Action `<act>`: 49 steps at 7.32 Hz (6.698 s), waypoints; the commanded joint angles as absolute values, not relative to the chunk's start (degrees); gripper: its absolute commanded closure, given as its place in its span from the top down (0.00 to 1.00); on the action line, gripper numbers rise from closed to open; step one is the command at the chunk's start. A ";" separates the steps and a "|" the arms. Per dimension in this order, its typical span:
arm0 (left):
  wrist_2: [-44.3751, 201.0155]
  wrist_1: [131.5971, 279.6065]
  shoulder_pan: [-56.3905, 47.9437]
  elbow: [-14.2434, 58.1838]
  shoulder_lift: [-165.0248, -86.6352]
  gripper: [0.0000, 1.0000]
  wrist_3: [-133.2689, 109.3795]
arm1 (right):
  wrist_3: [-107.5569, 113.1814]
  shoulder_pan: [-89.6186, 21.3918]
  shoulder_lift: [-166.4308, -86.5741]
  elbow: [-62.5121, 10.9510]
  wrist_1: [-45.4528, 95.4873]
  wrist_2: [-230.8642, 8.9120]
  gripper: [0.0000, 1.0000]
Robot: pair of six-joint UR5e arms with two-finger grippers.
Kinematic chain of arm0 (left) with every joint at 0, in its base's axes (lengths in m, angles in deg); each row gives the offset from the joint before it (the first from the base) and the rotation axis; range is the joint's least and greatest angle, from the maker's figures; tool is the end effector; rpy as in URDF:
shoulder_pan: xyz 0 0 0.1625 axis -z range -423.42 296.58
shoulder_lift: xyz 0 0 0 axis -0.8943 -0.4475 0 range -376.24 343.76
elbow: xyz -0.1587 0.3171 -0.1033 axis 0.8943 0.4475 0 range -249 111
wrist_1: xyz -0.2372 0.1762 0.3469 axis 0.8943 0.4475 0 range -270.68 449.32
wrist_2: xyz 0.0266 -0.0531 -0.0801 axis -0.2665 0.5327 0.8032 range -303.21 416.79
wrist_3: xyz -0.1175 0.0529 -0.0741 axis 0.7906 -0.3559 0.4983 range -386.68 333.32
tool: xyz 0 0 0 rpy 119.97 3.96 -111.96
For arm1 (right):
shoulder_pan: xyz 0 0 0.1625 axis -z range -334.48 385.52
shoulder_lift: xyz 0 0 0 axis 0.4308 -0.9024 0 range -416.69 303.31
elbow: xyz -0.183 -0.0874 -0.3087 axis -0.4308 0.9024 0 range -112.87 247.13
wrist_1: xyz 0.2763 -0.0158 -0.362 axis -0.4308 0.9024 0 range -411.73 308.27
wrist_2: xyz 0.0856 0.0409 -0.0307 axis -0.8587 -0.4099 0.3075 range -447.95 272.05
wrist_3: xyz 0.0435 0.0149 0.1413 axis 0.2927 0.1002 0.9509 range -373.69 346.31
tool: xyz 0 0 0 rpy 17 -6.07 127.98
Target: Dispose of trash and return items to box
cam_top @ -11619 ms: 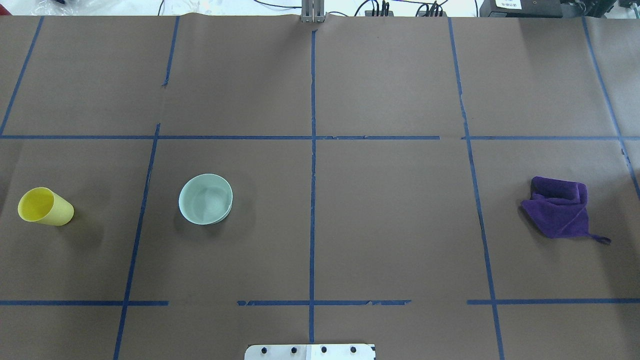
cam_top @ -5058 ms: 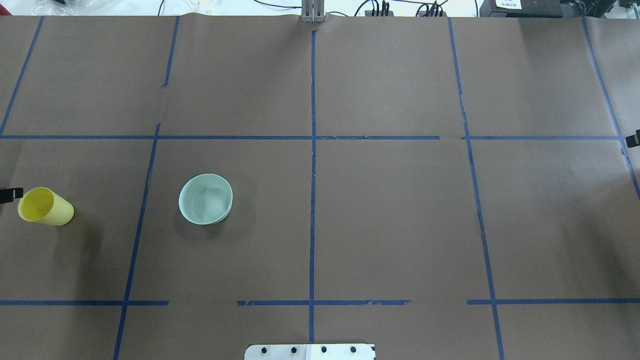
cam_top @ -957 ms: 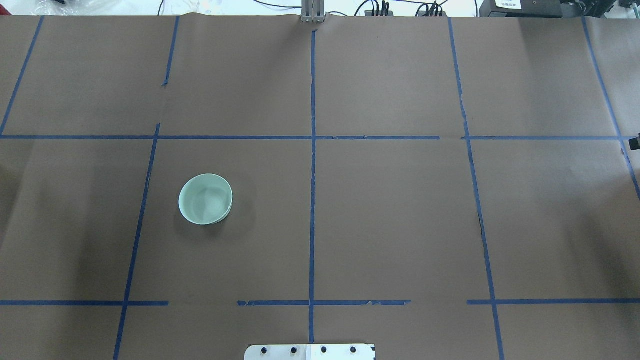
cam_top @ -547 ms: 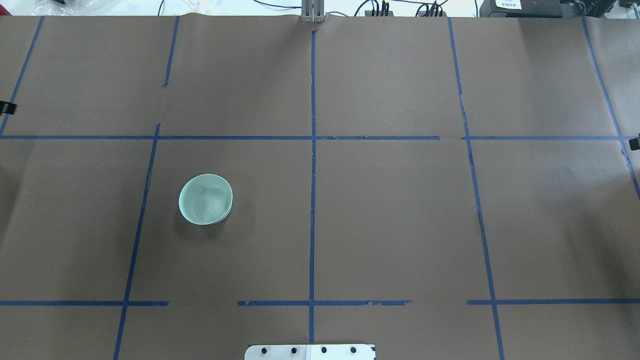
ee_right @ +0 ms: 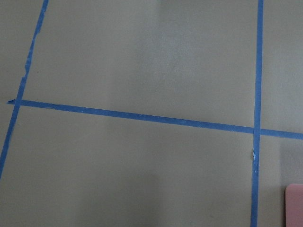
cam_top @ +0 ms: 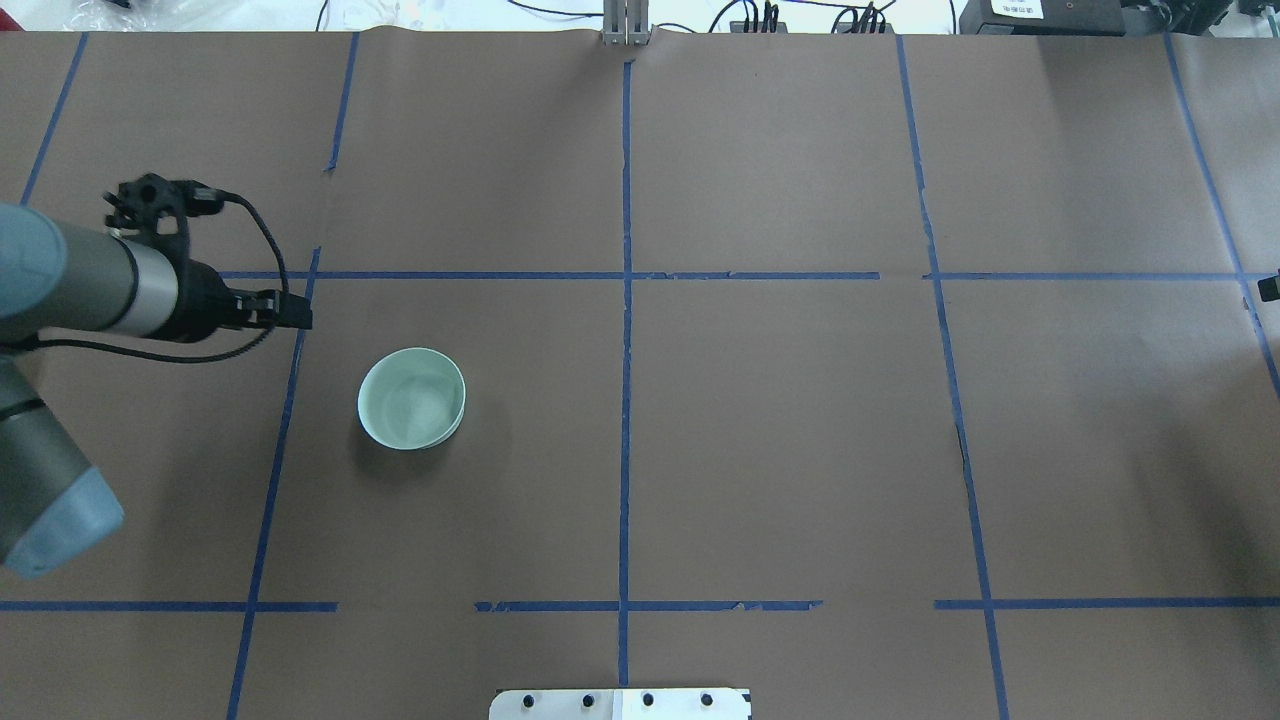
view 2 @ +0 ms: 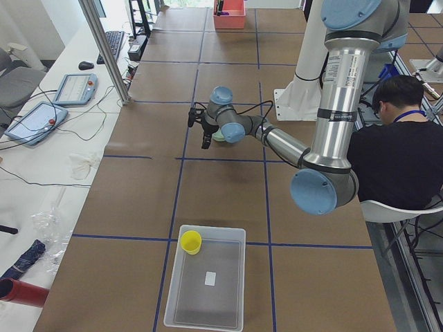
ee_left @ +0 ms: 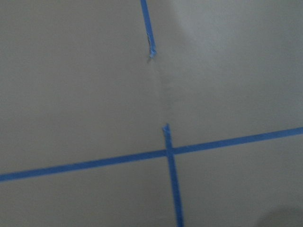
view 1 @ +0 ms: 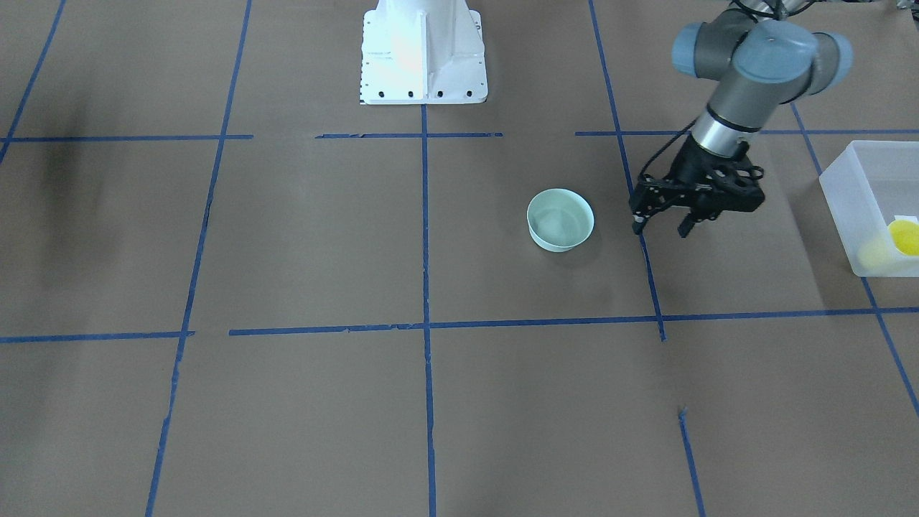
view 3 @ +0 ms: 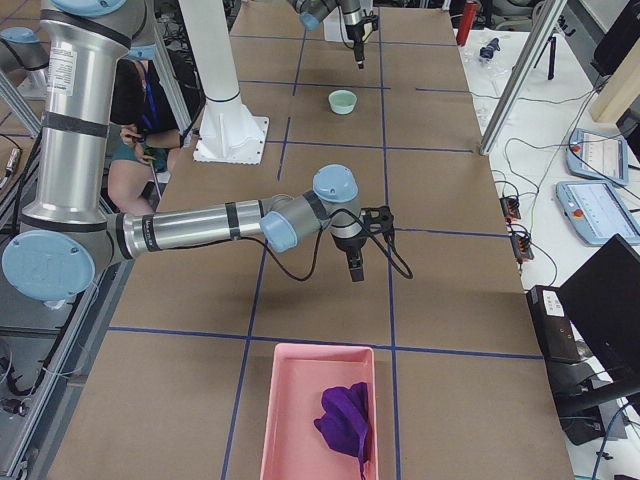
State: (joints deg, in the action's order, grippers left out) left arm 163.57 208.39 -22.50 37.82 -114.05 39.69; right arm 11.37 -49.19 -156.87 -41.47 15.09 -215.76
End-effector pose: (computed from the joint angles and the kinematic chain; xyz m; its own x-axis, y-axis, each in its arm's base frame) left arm 0.4093 -0.4744 0.3507 0.5908 -0.0042 -0.8068 0.2341 0.9579 0.1665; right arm -0.0944 -0.5053 0.5100 0.7088 -0.1213 0.6949 -0.0835 0.9637 0.2535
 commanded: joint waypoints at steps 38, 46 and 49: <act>191.96 191.77 21.23 30.05 -95.34 1.00 -27.57 | 10.74 -49.36 -165.50 -39.13 13.13 -219.08 1.00; 191.61 191.45 21.48 29.88 -94.63 1.00 -27.73 | 10.83 -49.45 -165.50 -40.01 12.70 -219.17 1.00; 191.79 191.54 21.40 29.97 -94.63 1.00 -27.73 | 3.42 -54.97 -165.41 -39.75 19.77 -222.69 1.00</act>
State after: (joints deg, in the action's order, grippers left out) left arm 191.71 191.47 21.44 29.95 -94.64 -27.71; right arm 8.63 -52.66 -165.35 -39.87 15.46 -221.67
